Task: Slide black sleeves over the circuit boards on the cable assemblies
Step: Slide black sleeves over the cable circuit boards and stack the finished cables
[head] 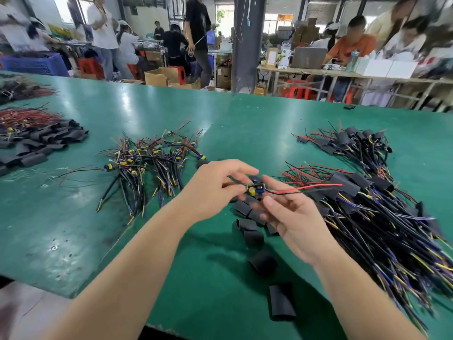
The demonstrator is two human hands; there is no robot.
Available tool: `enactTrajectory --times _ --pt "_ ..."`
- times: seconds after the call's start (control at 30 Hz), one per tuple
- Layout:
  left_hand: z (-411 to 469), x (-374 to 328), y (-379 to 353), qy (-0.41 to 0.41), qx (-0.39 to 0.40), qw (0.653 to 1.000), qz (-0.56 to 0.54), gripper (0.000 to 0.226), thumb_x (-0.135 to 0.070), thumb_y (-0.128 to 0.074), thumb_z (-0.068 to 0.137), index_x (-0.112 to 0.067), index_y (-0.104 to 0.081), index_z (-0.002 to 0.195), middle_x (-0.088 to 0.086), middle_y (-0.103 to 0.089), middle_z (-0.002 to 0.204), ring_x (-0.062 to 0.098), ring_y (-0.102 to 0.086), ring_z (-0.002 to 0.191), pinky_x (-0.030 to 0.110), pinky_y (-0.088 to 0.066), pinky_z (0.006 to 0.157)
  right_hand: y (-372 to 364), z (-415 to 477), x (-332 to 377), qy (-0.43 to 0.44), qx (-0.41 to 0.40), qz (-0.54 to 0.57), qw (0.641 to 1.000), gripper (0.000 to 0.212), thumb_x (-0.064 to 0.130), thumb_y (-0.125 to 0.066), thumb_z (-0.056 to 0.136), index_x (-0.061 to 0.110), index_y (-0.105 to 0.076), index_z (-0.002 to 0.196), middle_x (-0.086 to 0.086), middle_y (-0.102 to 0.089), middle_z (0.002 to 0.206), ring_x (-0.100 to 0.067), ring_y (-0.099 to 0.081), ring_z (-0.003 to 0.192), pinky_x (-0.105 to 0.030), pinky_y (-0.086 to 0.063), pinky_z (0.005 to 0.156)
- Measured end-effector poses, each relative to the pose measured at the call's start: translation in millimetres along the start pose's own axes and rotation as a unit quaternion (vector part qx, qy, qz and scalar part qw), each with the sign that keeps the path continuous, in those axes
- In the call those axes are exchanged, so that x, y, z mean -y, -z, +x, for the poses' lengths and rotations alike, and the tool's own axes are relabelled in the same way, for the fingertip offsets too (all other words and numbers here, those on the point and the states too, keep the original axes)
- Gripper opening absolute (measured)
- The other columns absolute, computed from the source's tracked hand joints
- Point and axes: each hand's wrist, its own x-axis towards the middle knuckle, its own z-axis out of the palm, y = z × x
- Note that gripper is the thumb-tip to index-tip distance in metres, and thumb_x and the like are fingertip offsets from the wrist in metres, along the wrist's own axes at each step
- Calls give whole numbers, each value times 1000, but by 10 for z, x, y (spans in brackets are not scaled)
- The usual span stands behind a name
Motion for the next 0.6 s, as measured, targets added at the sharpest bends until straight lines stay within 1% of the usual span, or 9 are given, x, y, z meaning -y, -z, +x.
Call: enactTrajectory --times 0.07,0.13,0.17,0.23,0.3,0.4,0.5,0.57,0.6 --pt "-7 5 -75 -5 -16 1000 -20 52 4 -64 84 -36 -58 116 -15 -61 111 7 -70 74 11 -49 76 4 14 24 28 -34 -12 999 23 10 -64 73 13 -74 94 -7 -75 89 -17 -72 77 -21 -55 66" --pt "5 33 -136 19 -43 998 -52 60 -2 -71 81 -39 -52 124 -22 -50 121 7 -70 76 9 -48 78 32 20 38 36 -52 -41 997 19 12 -64 74 15 -77 87 -8 -75 89 -18 -72 78 -22 -55 68" --pt "15 57 -160 48 -58 995 -68 60 -6 -74 80 -36 -51 127 -22 -51 120 5 -70 77 10 -49 78 35 18 51 34 -56 -38 997 19 13 -64 74 18 -78 85 -7 -75 89 -18 -72 79 -22 -55 68" --pt "40 116 -206 108 -77 987 -90 42 -10 -76 80 -26 -63 117 -14 -65 106 5 -69 77 18 -54 79 51 21 48 29 -65 -25 997 17 14 -64 74 20 -78 83 -7 -75 89 -19 -72 80 -23 -55 66" --pt "36 163 -250 130 -75 982 -113 17 -7 -73 82 -22 -71 89 -4 -74 81 11 -69 72 24 -56 72 39 23 36 26 -76 -33 996 16 15 -63 75 21 -78 80 -5 -75 87 -19 -71 80 -25 -55 67" --pt "32 228 -362 126 -128 974 -141 20 -2 -69 84 -20 -69 75 -5 -71 67 10 -68 64 21 -54 67 11 28 16 -4 -96 -16 995 17 7 -62 82 15 -76 77 -7 -74 87 -24 -69 82 -29 -56 69" --pt "-5 262 -496 93 -214 963 -136 24 0 -69 83 -23 -67 77 -6 -70 74 6 -64 68 20 -53 72 -7 28 33 -41 -108 10 993 36 0 -53 92 15 -74 67 -9 -75 85 -22 -72 78 -25 -56 62" --pt "-63 279 -560 55 -226 967 -104 20 -2 -71 81 -22 -71 80 -13 -69 77 -4 -62 69 10 -47 73 -9 29 39 -63 -127 34 989 34 1 -54 93 14 -69 65 -11 -74 84 -24 -73 76 -24 -56 60" --pt "-94 292 -577 31 -221 973 -63 16 -4 -73 80 -19 -73 81 -16 -69 78 -5 -61 71 8 -45 74 -3 38 36 -75 -137 48 987 27 2 -55 92 10 -65 69 -11 -74 84 -24 -73 75 -24 -56 59"
